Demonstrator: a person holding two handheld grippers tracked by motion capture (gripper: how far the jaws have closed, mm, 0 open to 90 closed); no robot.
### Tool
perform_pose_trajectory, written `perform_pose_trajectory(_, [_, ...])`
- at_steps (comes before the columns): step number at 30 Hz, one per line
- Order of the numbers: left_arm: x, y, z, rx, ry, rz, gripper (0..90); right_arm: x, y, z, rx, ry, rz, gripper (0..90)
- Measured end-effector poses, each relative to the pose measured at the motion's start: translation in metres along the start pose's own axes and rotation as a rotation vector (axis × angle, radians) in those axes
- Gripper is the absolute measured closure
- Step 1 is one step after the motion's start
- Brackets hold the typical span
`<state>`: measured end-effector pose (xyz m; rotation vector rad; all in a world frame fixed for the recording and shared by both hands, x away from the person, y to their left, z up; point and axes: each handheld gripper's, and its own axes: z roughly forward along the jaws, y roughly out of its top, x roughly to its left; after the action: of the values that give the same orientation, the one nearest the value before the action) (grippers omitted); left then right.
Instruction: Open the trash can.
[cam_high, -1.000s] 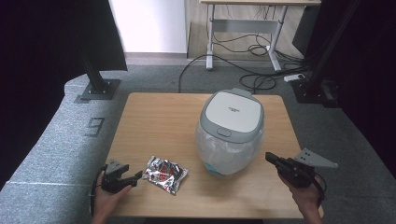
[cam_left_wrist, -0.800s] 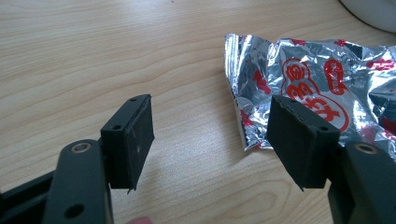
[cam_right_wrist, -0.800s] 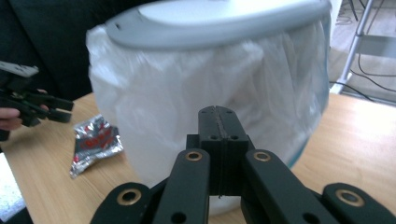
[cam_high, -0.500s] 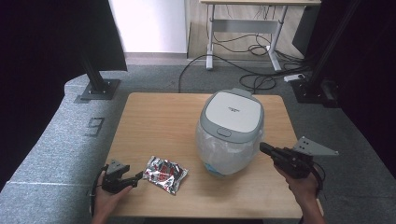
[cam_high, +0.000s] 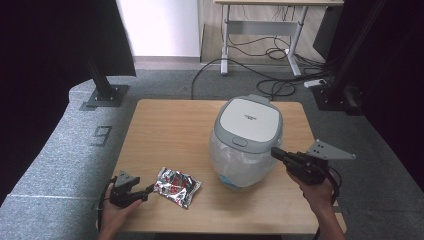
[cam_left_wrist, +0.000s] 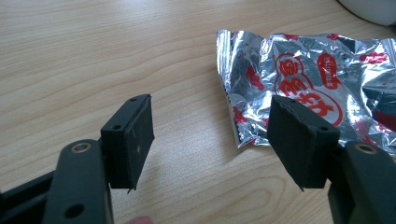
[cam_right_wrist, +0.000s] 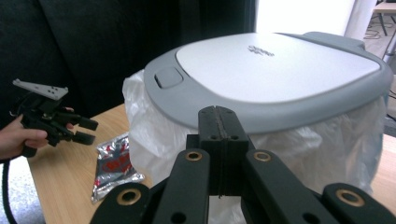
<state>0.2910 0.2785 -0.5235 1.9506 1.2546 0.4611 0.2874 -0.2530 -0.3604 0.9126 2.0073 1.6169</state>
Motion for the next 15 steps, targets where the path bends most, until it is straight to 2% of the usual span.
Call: perform_pose_trajectory(15, [0.002,-0.001,-0.001,-0.006,0.001,0.0,30.1,0.002,0.013,0.024,0.016,0.03,-0.002,89.5])
